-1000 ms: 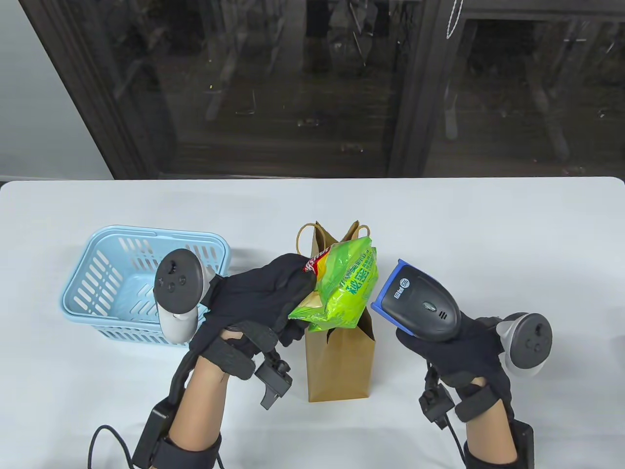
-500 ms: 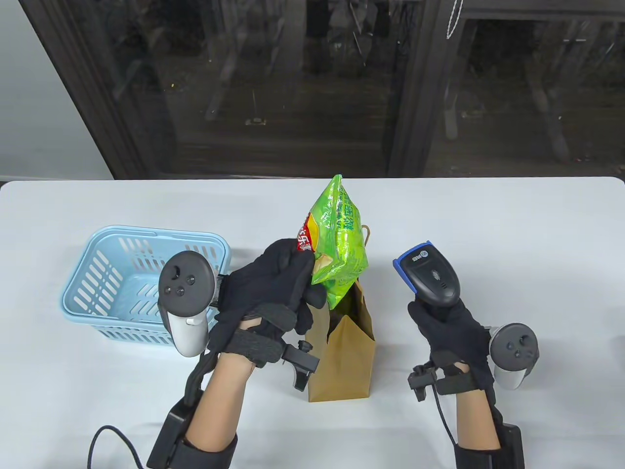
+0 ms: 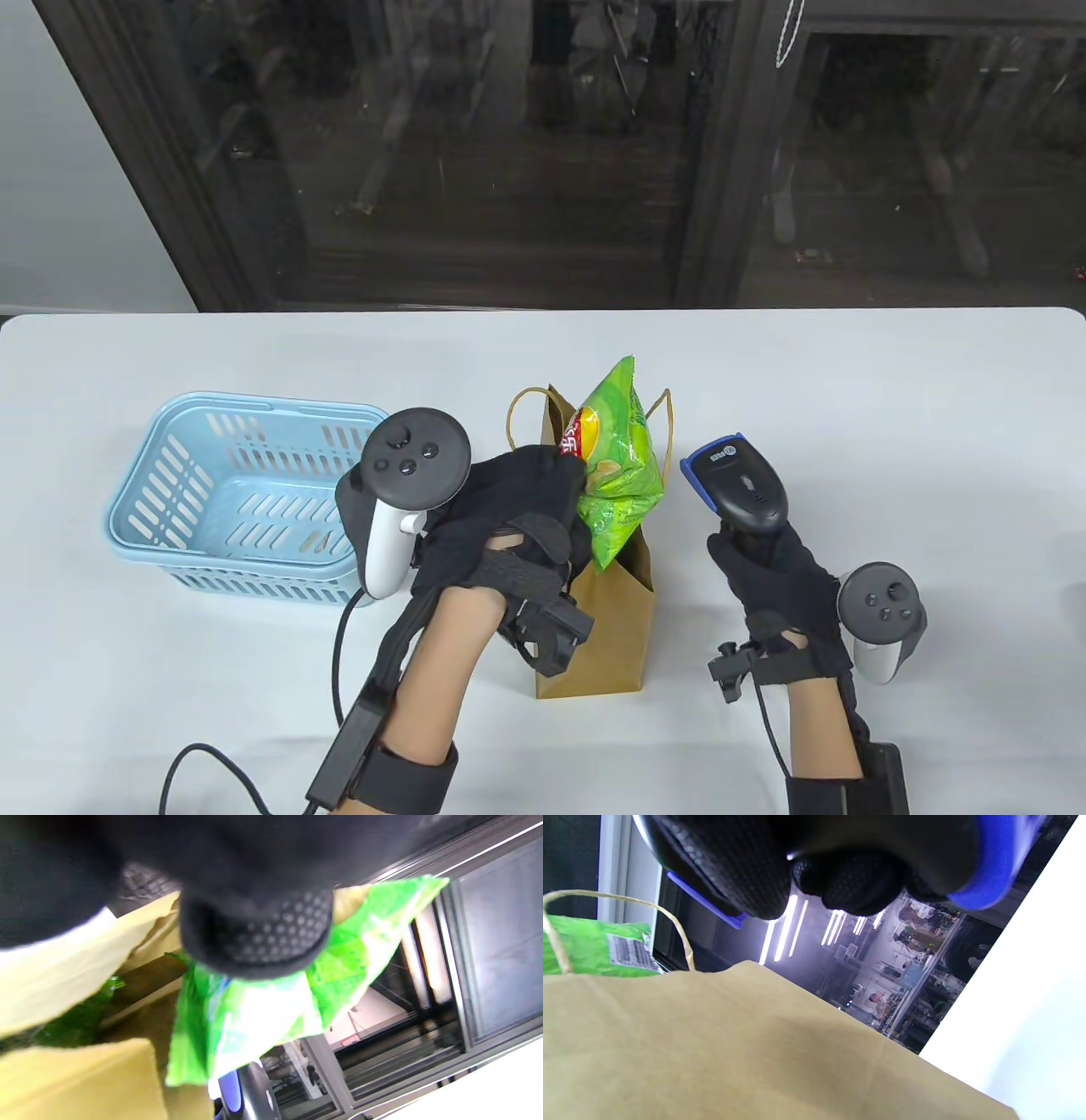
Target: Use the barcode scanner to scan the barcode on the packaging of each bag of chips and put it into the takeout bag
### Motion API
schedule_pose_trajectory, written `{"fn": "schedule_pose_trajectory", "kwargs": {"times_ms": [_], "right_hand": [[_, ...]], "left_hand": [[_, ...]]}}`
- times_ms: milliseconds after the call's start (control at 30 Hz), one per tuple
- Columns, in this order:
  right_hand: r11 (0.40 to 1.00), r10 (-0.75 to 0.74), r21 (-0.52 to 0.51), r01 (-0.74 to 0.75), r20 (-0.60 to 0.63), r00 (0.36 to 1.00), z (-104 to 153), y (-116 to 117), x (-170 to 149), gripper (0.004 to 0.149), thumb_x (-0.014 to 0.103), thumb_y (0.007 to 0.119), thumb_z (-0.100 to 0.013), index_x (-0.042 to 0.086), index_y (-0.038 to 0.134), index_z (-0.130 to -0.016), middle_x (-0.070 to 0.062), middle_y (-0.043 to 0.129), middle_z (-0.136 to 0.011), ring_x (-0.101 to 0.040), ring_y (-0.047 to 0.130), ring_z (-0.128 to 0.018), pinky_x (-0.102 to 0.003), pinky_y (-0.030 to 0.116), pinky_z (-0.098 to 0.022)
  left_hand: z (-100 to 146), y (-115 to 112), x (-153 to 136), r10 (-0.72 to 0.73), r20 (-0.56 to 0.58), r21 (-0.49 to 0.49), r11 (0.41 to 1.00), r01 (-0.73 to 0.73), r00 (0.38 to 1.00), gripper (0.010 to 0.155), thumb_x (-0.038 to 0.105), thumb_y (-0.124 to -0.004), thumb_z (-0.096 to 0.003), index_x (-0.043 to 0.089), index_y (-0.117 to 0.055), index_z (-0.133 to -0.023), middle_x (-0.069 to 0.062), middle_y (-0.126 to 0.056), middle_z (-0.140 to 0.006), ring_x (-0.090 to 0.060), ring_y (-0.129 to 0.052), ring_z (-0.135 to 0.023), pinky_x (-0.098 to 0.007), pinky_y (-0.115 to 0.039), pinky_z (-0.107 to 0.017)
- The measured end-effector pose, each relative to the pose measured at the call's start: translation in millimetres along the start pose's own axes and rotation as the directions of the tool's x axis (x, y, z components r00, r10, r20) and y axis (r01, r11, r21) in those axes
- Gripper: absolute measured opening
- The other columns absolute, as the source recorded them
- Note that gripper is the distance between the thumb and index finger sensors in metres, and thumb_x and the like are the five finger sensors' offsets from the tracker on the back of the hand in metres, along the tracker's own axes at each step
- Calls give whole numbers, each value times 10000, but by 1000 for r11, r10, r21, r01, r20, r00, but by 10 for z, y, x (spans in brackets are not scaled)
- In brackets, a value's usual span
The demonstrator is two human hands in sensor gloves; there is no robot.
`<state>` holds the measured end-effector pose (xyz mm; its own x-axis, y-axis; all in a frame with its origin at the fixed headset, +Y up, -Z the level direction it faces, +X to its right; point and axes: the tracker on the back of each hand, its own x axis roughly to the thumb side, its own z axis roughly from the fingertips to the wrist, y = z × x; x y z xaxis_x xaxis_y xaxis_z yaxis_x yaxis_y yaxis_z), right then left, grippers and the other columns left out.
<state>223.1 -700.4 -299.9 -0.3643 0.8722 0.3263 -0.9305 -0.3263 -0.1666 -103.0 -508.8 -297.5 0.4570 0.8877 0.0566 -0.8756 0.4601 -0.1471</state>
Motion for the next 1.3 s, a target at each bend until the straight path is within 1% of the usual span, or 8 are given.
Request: {"fn": "schedule_pose_trajectory", "kwargs": {"times_ms": [200,400,600,633,733,1033,1167,1300], "right_hand": [[1000,20,12,-20,-11,1000,-1,16,-20,550,340,865,-543,276,604,-1023,-28,752,-884,-231,899,-639,-494,775,-547],[998,56,20,-56,-6,998,1,28,-32,551,342,864,-541,274,605,-1023,-27,752,-884,-231,899,-639,-494,774,-549],[997,68,22,-67,-13,998,-1,37,-42,552,341,866,-541,274,606,-1023,-28,753,-883,-231,901,-639,-495,776,-547],[997,70,23,-69,-14,997,-1,40,-40,550,341,866,-541,275,607,-1022,-29,754,-883,-231,901,-639,-496,776,-546],[996,81,30,-80,-14,997,-1,51,-45,551,345,865,-540,273,609,-1022,-27,754,-883,-231,901,-639,-495,776,-547],[996,81,31,-80,-13,997,-1,50,-45,552,344,866,-541,272,608,-1024,-31,752,-887,-236,900,-643,-498,774,-550],[996,88,30,-87,-13,996,0,47,-49,553,347,865,-539,271,609,-1023,-32,753,-887,-236,900,-643,-497,775,-548],[996,87,32,-86,-13,996,1,49,-46,554,344,866,-540,268,608,-1024,-33,753,-886,-237,901,-641,-497,775,-547]], "left_hand": [[-97,-26,-62,-87,-123,-38,996,83,989,443,227,-774,-546,-181,-876,-686,-92,-1062,-248,-89,-989,157,-340,-983,15],[-160,-5,-95,-129,-222,-36,992,124,966,445,226,-790,-545,-192,-894,-657,-96,-1066,-233,-87,-992,168,-338,-985,22],[-187,-9,-92,-170,-277,-59,985,160,946,448,242,-795,-551,-181,-898,-657,-90,-1065,-238,-80,-993,166,-332,-988,21],[-185,-7,-81,-190,-284,-81,981,174,940,449,249,-792,-554,-175,-896,-662,-83,-1064,-241,-75,-994,163,-327,-990,17],[-186,-7,-51,-224,-291,-62,975,215,930,449,248,-796,-553,-176,-899,-659,-83,-1063,-236,-75,-993,165,-327,-989,21],[-172,1,-65,-221,-314,-82,975,205,924,460,269,-837,-551,-162,-893,-704,-101,-1070,-265,-61,-1010,146,-315,-1008,3],[-155,19,-42,-233,-318,-109,972,208,919,536,332,-870,-542,-168,-876,-736,-107,-1070,-276,-58,-1013,140,-313,-1008,-1],[-100,70,-27,-214,-288,-59,977,205,933,579,361,-861,-545,-181,-862,-749,-126,-1074,-298,-60,-1027,114,-316,-1012,-16]]}}
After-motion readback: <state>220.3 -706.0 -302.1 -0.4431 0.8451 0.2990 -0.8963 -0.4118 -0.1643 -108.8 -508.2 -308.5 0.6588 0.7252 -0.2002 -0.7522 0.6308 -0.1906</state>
